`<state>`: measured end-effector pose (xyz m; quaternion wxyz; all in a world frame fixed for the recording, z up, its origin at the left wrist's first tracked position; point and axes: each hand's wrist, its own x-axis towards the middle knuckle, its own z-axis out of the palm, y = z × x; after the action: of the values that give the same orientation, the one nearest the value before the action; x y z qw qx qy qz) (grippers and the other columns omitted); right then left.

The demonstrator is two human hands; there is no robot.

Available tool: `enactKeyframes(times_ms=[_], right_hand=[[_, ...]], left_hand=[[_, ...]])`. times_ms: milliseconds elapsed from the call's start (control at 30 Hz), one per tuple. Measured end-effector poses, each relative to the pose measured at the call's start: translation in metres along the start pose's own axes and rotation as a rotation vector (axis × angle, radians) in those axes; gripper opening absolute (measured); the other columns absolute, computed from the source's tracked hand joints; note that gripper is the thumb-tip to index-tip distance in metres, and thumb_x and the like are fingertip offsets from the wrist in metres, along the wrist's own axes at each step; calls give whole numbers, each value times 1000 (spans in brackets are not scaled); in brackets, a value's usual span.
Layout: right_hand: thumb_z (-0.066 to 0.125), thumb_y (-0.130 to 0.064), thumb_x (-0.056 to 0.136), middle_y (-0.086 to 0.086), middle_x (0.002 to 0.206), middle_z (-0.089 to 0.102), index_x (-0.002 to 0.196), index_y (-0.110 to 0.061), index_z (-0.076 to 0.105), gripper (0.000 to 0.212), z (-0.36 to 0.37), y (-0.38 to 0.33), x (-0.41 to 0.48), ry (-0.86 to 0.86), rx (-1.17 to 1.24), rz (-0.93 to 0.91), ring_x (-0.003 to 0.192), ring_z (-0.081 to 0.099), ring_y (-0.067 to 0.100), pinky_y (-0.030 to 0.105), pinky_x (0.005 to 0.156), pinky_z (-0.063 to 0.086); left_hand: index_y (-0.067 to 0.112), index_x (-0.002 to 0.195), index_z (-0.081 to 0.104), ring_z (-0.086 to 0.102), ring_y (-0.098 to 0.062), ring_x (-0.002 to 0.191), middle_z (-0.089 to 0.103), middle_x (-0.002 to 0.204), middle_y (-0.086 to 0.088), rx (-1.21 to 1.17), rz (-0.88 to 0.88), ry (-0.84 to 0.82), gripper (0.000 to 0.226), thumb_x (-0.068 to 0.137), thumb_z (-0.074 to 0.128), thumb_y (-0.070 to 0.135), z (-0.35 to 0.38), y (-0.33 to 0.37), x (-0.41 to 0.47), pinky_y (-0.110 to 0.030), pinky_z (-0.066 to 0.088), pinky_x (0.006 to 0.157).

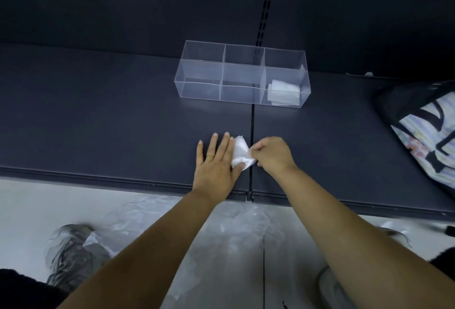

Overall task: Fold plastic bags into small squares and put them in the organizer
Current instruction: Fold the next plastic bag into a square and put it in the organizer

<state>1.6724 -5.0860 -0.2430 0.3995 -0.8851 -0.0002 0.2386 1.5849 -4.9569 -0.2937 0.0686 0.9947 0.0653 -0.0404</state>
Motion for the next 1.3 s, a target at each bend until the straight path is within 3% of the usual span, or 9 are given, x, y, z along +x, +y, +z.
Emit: enactKeyframes(times_ms=[133, 233, 500, 733, 867, 1000, 1100, 1167, 1300], right_hand=[[72, -44, 77, -8, 100, 51, 96, -26, 63, 28, 19, 21, -16, 180, -224, -214, 97, 45, 9, 28, 88, 31], [70, -48, 79, -4, 109, 46, 104, -26, 58, 35, 22, 36, -20, 308, -329, -281, 106, 39, 15, 27, 86, 20], [61, -25, 91, 2, 105, 53, 96, -19, 62, 7, 21, 35, -16, 392, -308, -273, 103, 47, 23, 29, 84, 24], [72, -38, 79, -6, 102, 42, 83, -25, 62, 17, 27, 16, -19, 263, -288, -164, 97, 35, 11, 28, 87, 21], [71, -20, 80, -4, 88, 57, 73, -21, 57, 16, 23, 4, -22, 187, -109, -149, 85, 55, 15, 30, 80, 43], [70, -5, 79, -3, 77, 57, 77, -20, 54, 23, 3, -2, -32, -1, 154, -184, 72, 53, 11, 22, 66, 42], [73, -4, 79, 0, 74, 59, 87, -19, 54, 24, -19, -8, -44, -174, 165, -311, 65, 48, 8, 20, 66, 43], [75, -6, 79, -4, 72, 62, 91, -19, 56, 26, -33, -14, -52, -285, 170, -372, 66, 51, 9, 20, 67, 45], [76, -6, 78, -3, 74, 67, 98, -20, 60, 29, -57, -21, -56, -334, 187, -385, 71, 56, 12, 22, 72, 48]], left_hand=[[17, 152, -9, -16, -21, 147, -9, 161, 2, 7, -15, -40, 83, 86, -3, 67, 0, -2, 2, -48, -19, 113], [16, 151, -12, -18, -22, 146, -13, 161, 1, 4, -44, -65, 89, 82, -1, 71, -2, -3, 2, -48, -18, 113], [15, 150, -17, -21, -24, 145, -18, 160, 0, -10, -104, -112, 98, 75, -3, 77, -7, -2, 3, -51, -15, 113], [10, 146, -23, -24, -23, 144, -23, 158, -5, -31, -159, -161, 104, 75, 2, 81, -8, 3, -1, -51, -14, 115], [10, 148, -20, -25, -20, 144, -23, 158, -6, -129, -175, -186, 114, 71, 16, 86, -12, 5, -19, -46, -16, 114], [15, 152, -6, -18, -13, 145, -11, 161, 1, -516, -219, -201, 111, 76, 42, 78, -30, -3, -33, -38, -14, 115], [23, 153, 3, 10, -14, 147, 13, 160, 6, -1037, -323, -255, 120, 63, 65, 71, -59, -9, -30, -38, 12, 119], [27, 153, 12, 37, -13, 135, 33, 151, 7, -1285, -324, -344, 121, 55, 75, 61, -73, -9, -27, -29, 33, 110], [15, 124, 60, 65, -17, 106, 70, 114, -3, -1536, -281, -426, 68, 62, 80, 33, -86, -1, -14, -22, 51, 85]])
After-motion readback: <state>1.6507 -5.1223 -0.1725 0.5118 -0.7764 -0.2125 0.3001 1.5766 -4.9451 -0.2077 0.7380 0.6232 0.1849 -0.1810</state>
